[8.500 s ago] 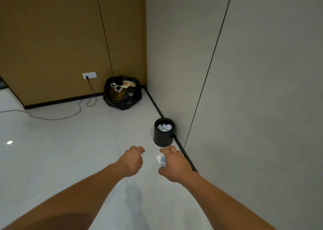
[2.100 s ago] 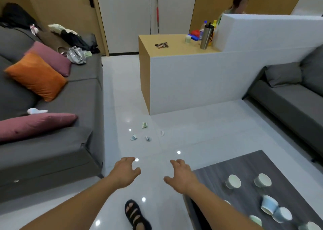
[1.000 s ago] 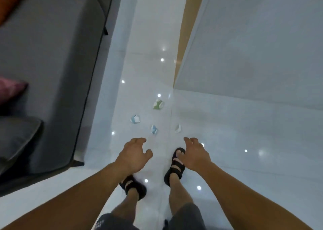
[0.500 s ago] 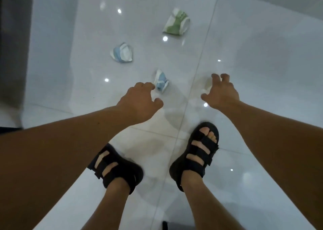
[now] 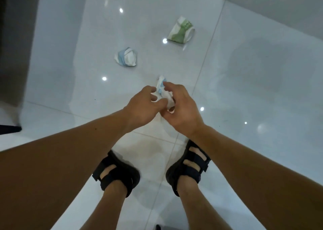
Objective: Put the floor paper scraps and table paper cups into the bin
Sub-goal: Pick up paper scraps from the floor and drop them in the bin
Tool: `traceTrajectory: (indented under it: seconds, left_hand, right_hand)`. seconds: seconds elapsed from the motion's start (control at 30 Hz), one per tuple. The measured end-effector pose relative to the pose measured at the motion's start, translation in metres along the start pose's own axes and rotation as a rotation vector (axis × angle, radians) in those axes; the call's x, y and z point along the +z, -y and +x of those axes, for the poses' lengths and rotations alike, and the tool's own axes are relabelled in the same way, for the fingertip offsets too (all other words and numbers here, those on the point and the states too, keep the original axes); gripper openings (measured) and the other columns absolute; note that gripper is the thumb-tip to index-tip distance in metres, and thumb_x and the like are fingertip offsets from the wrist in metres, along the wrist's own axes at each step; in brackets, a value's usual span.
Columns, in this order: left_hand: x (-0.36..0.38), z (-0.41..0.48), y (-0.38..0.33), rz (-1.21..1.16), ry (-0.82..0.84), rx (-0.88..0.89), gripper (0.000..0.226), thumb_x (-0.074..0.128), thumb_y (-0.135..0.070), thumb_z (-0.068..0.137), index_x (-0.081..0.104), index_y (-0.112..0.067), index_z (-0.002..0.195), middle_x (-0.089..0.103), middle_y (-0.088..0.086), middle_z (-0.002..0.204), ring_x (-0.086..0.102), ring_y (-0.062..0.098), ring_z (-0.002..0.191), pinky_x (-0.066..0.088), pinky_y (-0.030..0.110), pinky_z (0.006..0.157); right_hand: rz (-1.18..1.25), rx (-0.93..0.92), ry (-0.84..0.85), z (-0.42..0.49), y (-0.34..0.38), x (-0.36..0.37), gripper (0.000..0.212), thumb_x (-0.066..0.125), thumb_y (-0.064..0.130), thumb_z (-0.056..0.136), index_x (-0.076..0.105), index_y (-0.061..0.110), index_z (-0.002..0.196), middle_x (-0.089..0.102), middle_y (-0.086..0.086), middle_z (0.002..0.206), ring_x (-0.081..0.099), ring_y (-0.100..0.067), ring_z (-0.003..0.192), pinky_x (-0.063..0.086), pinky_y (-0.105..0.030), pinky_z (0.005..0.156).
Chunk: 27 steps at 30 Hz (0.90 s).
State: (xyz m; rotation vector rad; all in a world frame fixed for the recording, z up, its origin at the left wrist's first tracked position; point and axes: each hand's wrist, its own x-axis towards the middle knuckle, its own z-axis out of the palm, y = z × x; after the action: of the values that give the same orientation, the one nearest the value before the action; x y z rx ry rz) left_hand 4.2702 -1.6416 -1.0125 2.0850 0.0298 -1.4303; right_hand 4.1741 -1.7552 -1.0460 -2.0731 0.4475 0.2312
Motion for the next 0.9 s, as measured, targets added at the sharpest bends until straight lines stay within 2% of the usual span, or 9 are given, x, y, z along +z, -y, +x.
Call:
traceTrajectory:
  seconds: [0.17, 0.3, 0.4, 0.47, 0.53, 0.67, 0.77, 0.8, 0.9]
  left_hand:
    - [-0.018, -0.006, -0.001, -0.156, 0.004, 0.069, 0.037, 0.063, -0.028, 0.086, 0.053, -0.025, 0.122, 0.064, -0.01, 0.108, 0.064, 0.001, 0.09, 0.048, 0.013, 0.067]
    - [-0.033, 0.002, 0.028, -0.048, -0.142, 0.056, 0.036, 0.059, -0.019, 0.089, 0.052, -0.023, 0.124, 0.061, -0.01, 0.1, 0.06, 0.002, 0.082, 0.042, 0.013, 0.06]
    - [-0.045, 0.008, 0.062, -0.067, -0.199, -0.009, 0.036, 0.059, -0.013, 0.088, 0.053, -0.021, 0.122, 0.062, -0.002, 0.1, 0.065, 0.012, 0.079, 0.053, 0.022, 0.059]
    - [-0.049, 0.01, 0.086, -0.025, -0.207, -0.035, 0.035, 0.058, -0.013, 0.087, 0.053, -0.021, 0.121, 0.063, 0.0, 0.102, 0.066, 0.02, 0.086, 0.057, 0.035, 0.075]
    - [-0.054, 0.011, 0.107, 0.039, -0.198, -0.04, 0.035, 0.057, -0.013, 0.087, 0.053, -0.019, 0.122, 0.062, 0.001, 0.107, 0.064, 0.023, 0.093, 0.054, 0.041, 0.086]
    - [-0.07, 0.008, 0.125, 0.057, -0.211, -0.029, 0.031, 0.056, -0.014, 0.089, 0.053, -0.018, 0.12, 0.061, 0.001, 0.108, 0.062, 0.02, 0.092, 0.054, 0.035, 0.08]
    - [-0.094, -0.003, 0.12, 0.092, -0.267, 0.013, 0.029, 0.055, -0.016, 0.091, 0.053, -0.02, 0.119, 0.059, -0.001, 0.105, 0.056, 0.014, 0.084, 0.043, 0.017, 0.064]
    - [-0.104, -0.01, 0.114, 0.104, -0.287, 0.028, 0.029, 0.055, -0.017, 0.091, 0.052, -0.019, 0.119, 0.058, -0.001, 0.106, 0.054, 0.014, 0.085, 0.041, 0.017, 0.063]
    - [-0.129, -0.041, 0.09, 0.116, -0.33, 0.058, 0.035, 0.053, -0.016, 0.092, 0.049, -0.018, 0.127, 0.058, 0.005, 0.113, 0.056, 0.022, 0.097, 0.048, 0.03, 0.08]
  right_hand:
    - [0.067, -0.06, 0.026, 0.008, 0.038, 0.008, 0.07, 0.081, 0.01, 0.075, 0.048, 0.006, 0.137, 0.052, -0.01, 0.13, 0.057, -0.017, 0.109, 0.055, -0.037, 0.083]
    - [-0.07, -0.093, 0.109, 0.021, 0.027, 0.019, 0.087, 0.081, 0.042, 0.074, 0.041, 0.013, 0.145, 0.042, -0.002, 0.143, 0.055, -0.015, 0.114, 0.053, -0.032, 0.08]
    - [-0.372, -0.067, 0.164, 0.039, -0.004, 0.025, 0.097, 0.076, 0.057, 0.073, 0.03, 0.022, 0.151, 0.029, -0.003, 0.152, 0.045, -0.024, 0.126, 0.051, -0.043, 0.09]
    - [-0.618, 0.054, 0.197, 0.059, -0.024, 0.03, 0.096, 0.073, 0.054, 0.077, 0.019, 0.032, 0.153, 0.014, -0.005, 0.158, 0.032, -0.032, 0.134, 0.046, -0.047, 0.097]
    - [-0.703, 0.181, 0.249, 0.076, -0.037, 0.039, 0.089, 0.072, 0.043, 0.081, 0.018, 0.036, 0.151, 0.006, -0.003, 0.159, 0.023, -0.034, 0.136, 0.044, -0.048, 0.098]
    - [-0.66, 0.22, 0.251, 0.079, -0.042, 0.065, 0.058, 0.058, 0.001, 0.086, 0.044, 0.019, 0.139, 0.027, -0.01, 0.144, 0.03, -0.032, 0.126, 0.05, -0.043, 0.089]
    - [-0.569, 0.243, 0.25, 0.068, -0.024, 0.068, 0.054, 0.057, 0.003, 0.087, 0.048, 0.018, 0.138, 0.034, -0.008, 0.137, 0.036, -0.029, 0.122, 0.044, -0.034, 0.087]
    - [-0.538, 0.236, 0.248, 0.064, -0.011, 0.067, 0.054, 0.058, 0.006, 0.087, 0.048, 0.019, 0.138, 0.034, -0.007, 0.138, 0.037, -0.028, 0.122, 0.042, -0.033, 0.086]
    - [-0.465, 0.163, 0.256, 0.053, 0.05, 0.054, 0.053, 0.059, 0.012, 0.087, 0.048, 0.023, 0.138, 0.034, -0.003, 0.141, 0.04, -0.023, 0.119, 0.04, -0.028, 0.082]
